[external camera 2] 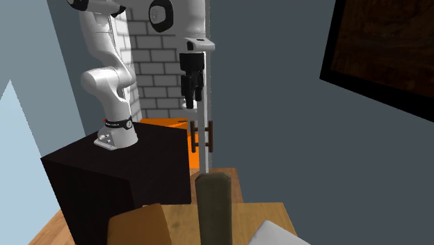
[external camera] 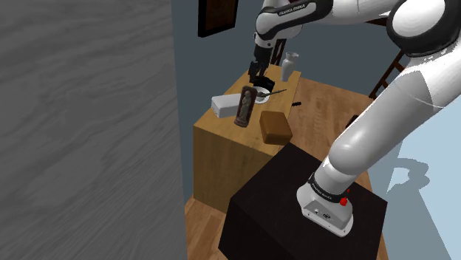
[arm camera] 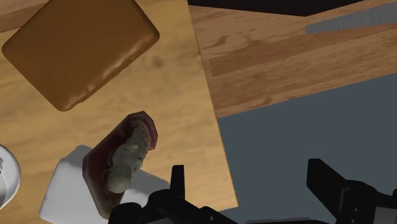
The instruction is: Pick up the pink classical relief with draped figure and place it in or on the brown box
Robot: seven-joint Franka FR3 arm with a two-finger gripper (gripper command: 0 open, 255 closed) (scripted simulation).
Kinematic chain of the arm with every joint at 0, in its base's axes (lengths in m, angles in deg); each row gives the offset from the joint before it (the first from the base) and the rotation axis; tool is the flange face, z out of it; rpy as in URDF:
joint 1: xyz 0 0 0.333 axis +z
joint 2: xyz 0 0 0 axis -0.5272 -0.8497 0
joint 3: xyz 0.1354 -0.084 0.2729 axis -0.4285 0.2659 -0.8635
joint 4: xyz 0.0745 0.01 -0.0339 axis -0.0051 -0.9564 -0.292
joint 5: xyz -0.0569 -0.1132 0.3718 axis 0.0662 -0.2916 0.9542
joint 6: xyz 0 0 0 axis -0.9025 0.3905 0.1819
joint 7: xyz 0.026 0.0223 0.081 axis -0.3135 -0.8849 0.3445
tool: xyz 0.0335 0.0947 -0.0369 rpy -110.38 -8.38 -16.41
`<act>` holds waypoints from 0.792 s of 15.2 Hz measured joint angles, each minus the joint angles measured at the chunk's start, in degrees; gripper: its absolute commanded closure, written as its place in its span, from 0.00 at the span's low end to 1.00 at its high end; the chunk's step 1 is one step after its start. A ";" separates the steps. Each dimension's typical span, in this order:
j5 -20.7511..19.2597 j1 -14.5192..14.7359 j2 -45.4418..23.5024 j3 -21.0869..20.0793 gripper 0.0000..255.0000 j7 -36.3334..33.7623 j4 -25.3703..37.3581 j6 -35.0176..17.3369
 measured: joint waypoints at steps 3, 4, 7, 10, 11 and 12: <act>0.84 -0.82 -6.51 1.16 0.00 2.23 3.92 -2.37; 1.14 -1.21 -8.48 1.57 0.00 3.10 5.11 -3.12; 2.21 -2.22 -14.50 2.31 0.00 5.11 9.58 -4.47; 3.58 -3.35 -21.32 2.60 0.00 6.84 15.02 -5.64; 3.86 -3.86 -22.91 2.77 0.00 7.53 16.49 -5.65; 4.43 -4.42 -25.65 2.79 0.00 8.19 18.56 -6.37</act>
